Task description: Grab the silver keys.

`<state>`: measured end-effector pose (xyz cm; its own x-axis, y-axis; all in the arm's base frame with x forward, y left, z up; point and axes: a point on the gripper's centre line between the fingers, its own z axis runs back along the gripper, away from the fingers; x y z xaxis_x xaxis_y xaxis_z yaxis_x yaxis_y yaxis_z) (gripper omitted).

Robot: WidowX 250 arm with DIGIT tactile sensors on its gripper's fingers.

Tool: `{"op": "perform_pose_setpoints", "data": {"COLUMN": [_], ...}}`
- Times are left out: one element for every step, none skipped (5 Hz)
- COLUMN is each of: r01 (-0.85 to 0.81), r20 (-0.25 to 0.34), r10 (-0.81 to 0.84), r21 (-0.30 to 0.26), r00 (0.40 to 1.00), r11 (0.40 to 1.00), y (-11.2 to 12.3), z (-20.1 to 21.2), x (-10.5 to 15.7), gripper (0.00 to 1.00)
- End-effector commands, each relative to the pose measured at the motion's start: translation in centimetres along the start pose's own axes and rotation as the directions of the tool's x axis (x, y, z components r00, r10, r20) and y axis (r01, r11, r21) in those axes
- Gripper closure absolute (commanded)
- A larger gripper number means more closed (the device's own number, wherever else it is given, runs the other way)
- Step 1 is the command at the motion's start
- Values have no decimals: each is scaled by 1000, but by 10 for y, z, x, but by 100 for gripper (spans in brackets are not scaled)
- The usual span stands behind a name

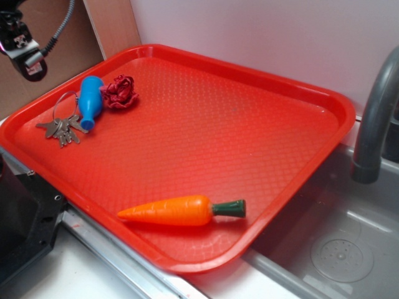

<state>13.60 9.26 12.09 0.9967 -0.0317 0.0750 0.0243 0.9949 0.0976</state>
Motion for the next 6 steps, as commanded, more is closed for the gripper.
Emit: {"op": "perform_pose_setpoints", "data": {"r01": [-3,1,-11,-5,-10,-36], "r20": [-17,-34,-69,-118,-150,-159], "r10": [4,2,16,15,25,55], "r21": [67,75,76,87,100,123], "r00": [1000,999,997,993,988,986], "r11": [998,997,997,996,995,992], "y": [9,6,8,10,9,13], "z": [-37,-55,-68,-76,-83,-85], "x": [11,18,22,22,22,23], "gripper": [0,0,0,0,19,100]}}
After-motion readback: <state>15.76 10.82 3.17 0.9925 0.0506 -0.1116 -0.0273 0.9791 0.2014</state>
